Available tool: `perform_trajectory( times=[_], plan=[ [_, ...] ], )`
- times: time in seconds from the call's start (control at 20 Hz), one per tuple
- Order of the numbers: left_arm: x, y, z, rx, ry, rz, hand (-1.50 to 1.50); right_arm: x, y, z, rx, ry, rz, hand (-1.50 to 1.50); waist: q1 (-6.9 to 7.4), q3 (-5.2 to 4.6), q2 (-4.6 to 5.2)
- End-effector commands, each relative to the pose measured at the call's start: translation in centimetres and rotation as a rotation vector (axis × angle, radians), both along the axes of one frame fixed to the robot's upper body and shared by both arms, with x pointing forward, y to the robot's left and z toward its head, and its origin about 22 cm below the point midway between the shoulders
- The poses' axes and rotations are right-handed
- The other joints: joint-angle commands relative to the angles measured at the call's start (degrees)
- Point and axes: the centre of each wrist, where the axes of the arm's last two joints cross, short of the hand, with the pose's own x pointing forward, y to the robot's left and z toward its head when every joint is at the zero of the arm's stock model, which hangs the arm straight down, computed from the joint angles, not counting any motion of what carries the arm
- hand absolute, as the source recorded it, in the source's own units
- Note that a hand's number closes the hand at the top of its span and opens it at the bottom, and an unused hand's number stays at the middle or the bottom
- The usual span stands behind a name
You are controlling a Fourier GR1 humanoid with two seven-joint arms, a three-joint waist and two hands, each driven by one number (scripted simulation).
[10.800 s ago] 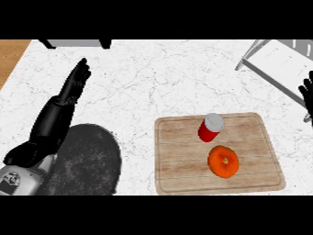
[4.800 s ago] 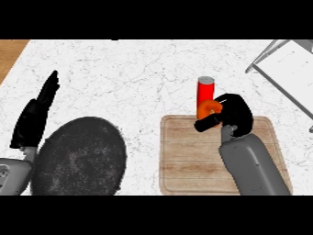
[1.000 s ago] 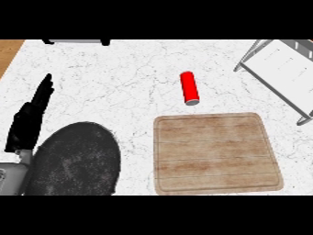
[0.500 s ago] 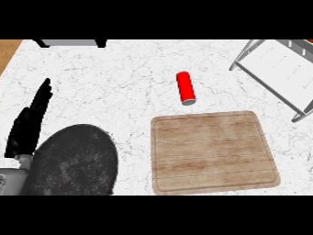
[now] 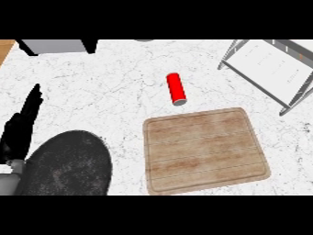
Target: Pick the squash from the cutting board and place it in the tiered basket
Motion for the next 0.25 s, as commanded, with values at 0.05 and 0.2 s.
perform_trajectory(
  times=[0.05,0.2],
  plan=[
    [-0.7,0.4,-0.6,-0.003,0.01,0.039,0.0,-3.8,-0.3,-1.1,0.02,-0.044,0.025,-1.5,-2.13,0.02,-0.69],
    [-0.1,1.8,0.7,-0.003,-0.005,0.037,0.0,-6.9,-0.4,-0.5,0.018,-0.093,0.061,-1.5,-1.99,0.03,-0.36]
  ],
)
